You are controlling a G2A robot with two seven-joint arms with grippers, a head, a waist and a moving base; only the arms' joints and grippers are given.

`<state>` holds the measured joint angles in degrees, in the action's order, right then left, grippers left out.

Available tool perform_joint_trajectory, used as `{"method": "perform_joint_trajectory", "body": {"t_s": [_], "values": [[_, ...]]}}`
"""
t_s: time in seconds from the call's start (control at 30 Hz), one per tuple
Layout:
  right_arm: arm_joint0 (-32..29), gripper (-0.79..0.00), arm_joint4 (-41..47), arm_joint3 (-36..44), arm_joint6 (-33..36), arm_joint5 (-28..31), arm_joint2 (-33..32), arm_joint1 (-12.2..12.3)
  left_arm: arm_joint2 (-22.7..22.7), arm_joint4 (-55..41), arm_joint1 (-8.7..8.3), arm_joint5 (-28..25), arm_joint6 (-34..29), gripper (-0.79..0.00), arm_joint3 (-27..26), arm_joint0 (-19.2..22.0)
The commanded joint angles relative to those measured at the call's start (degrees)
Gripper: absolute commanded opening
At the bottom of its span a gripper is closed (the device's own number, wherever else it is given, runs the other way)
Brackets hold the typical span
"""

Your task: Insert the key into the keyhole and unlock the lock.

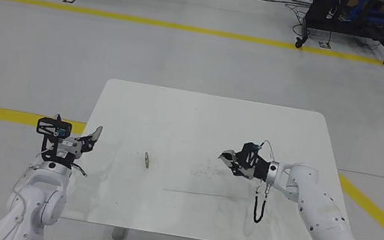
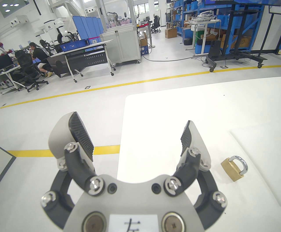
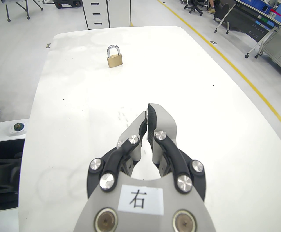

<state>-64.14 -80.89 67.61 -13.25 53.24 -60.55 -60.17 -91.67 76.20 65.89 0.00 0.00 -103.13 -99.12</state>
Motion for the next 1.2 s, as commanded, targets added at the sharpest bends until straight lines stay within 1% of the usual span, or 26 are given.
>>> {"method": "perform_joint_trajectory", "body": {"t_s": [0.0,0.07,0.17,0.23,0.3,0.37,0.43,0.47,0.53,0.6,0.7,0.8,0.87,0.9,0.93,1.0,1.03,1.17], "values": [[0.00,-0.785,0.00,0.00,0.00,0.00,0.00,0.00,0.00,0.00,0.00,0.00,0.00,0.000,0.00,0.00],[0.00,-0.785,0.00,0.00,0.00,0.00,0.00,0.00,0.00,0.00,0.00,0.00,0.00,0.000,0.00,0.00],[-1.02,-0.785,3.94,-0.16,-2.67,0.86,0.51,-0.38,0.00,0.00,0.00,0.00,0.00,0.000,0.00,0.00],[-0.66,-0.785,6.28,-0.84,-4.49,1.60,1.43,-0.87,0.23,-2.59,0.24,0.53,0.37,0.000,-0.82,0.51],[-0.20,-0.785,10.07,-2.03,-7.35,2.45,2.81,-1.68,1.37,-5.51,0.57,0.93,-0.30,0.000,-1.41,1.06],[0.55,-0.785,13.66,-3.99,-9.49,2.71,4.36,-2.63,3.30,-8.85,0.91,0.10,-2.18,0.000,-1.74,2.13],[1.58,-0.785,16.20,-6.25,-10.09,2.27,6.06,-3.61,5.38,-11.91,1.21,-0.95,-4.56,0.000,-1.94,3.60],[1.87,-0.785,18.30,-7.24,-10.99,2.97,6.83,-4.12,6.37,-14.50,1.40,-1.56,-6.06,0.000,-2.12,4.38],[2.62,-0.785,21.68,-9.32,-12.49,4.76,8.06,-4.98,8.00,-22.05,1.78,-3.17,-10.18,0.000,-2.53,6.09],[3.04,-0.785,25.13,-10.46,-13.89,4.76,9.68,-5.73,9.27,-29.37,2.08,-4.71,-14.74,0.000,-2.38,8.01],[3.47,-0.785,31.56,-12.02,-15.02,4.76,12.72,-6.43,11.16,-37.40,2.36,-7.79,-20.23,0.000,0.02,11.30],[4.23,-0.785,37.91,-13.70,-14.54,4.76,15.78,-6.76,13.51,-51.12,2.91,-10.08,-27.66,0.000,5.71,15.68],[4.58,-0.785,41.75,-13.98,-14.72,4.76,17.46,-6.74,14.92,-57.36,3.21,-10.48,-32.12,0.000,9.68,19.18],[4.86,-0.785,42.75,-14.27,-14.88,4.76,17.92,-6.58,15.78,-58.98,3.35,-10.74,-33.61,0.000,11.22,20.66],[5.41,-0.785,42.00,-14.61,-14.92,4.76,18.10,-6.30,16.57,-57.25,3.36,-10.92,-34.34,0.000,12.11,22.10],[5.64,-0.785,41.23,-14.78,-14.94,4.76,18.09,-6.17,18.80,-46.18,3.24,-10.19,-32.19,0.000,10.97,23.50],[5.64,-0.785,41.23,-14.78,-14.94,4.76,18.09,-6.17,19.15,-44.55,3.24,-9.96,-31.55,0.000,10.57,23.51],[5.64,-0.785,41.23,-14.78,-14.94,4.76,18.09,-6.17,19.15,-44.55,3.24,-9.96,-31.55,0.000,10.57,23.51]]}}
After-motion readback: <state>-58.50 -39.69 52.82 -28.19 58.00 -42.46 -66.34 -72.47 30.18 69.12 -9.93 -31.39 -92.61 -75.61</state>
